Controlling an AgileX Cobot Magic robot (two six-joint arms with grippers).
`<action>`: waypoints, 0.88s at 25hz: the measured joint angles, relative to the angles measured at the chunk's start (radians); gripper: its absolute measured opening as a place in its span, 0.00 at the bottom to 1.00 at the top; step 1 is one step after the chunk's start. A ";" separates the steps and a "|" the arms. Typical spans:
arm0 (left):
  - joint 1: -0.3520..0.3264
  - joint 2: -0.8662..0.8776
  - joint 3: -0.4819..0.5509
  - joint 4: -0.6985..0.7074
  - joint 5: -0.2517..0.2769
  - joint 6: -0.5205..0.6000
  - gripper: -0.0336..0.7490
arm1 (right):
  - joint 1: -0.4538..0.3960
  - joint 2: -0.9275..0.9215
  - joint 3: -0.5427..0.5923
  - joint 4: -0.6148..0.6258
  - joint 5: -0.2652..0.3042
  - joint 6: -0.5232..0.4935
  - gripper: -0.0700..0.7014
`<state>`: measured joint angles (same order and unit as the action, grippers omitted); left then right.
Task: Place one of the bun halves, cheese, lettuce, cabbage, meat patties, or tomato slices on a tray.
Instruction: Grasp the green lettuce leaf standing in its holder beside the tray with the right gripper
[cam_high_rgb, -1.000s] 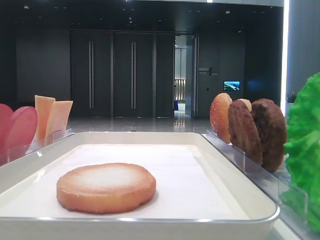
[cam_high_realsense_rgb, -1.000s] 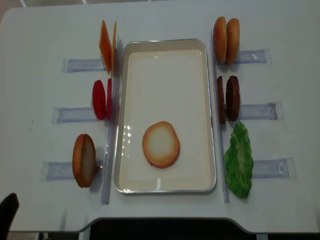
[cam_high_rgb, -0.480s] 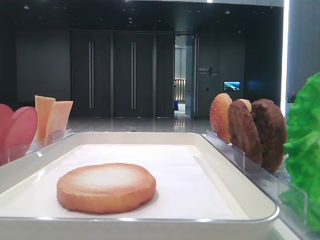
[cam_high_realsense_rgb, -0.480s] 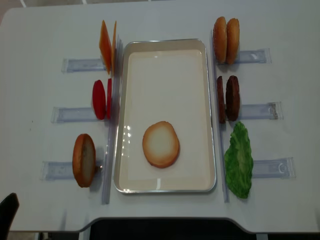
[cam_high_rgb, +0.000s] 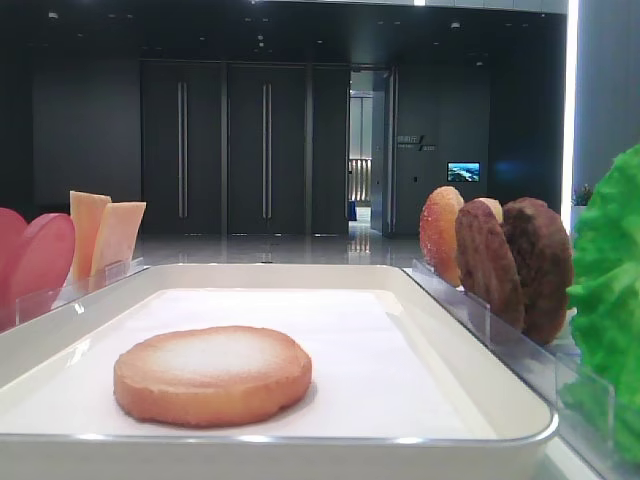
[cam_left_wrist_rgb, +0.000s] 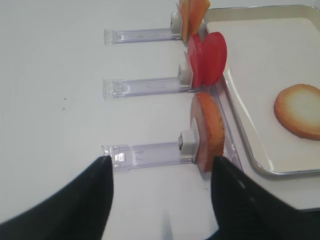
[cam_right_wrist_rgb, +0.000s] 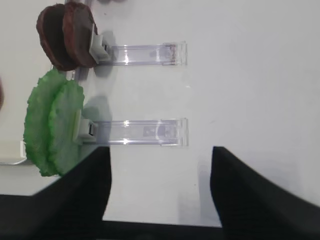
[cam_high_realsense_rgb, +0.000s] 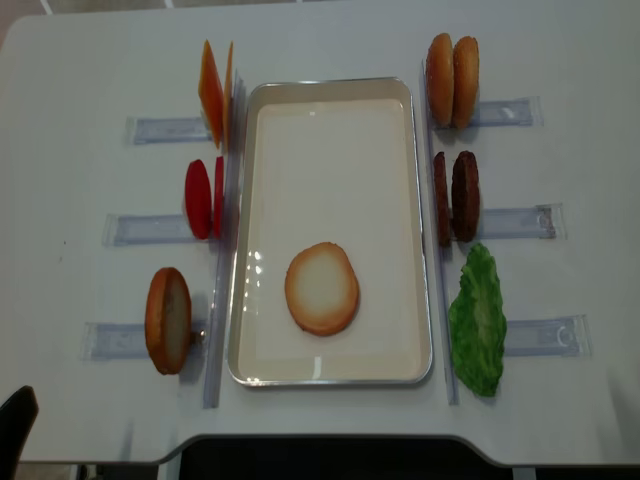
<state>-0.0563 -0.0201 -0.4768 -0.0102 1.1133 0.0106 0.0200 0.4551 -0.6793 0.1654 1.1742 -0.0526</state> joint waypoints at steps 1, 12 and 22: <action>0.000 0.000 0.000 0.000 0.000 0.000 0.64 | 0.000 0.042 -0.020 0.004 0.005 0.000 0.63; 0.000 0.000 0.000 -0.001 -0.001 0.000 0.64 | 0.000 0.463 -0.224 0.009 0.045 -0.003 0.63; 0.000 0.000 0.000 -0.002 -0.001 0.000 0.64 | 0.000 0.572 -0.326 -0.021 0.048 0.011 0.63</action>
<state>-0.0563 -0.0201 -0.4768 -0.0122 1.1124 0.0106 0.0200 1.0267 -1.0053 0.1440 1.2218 -0.0418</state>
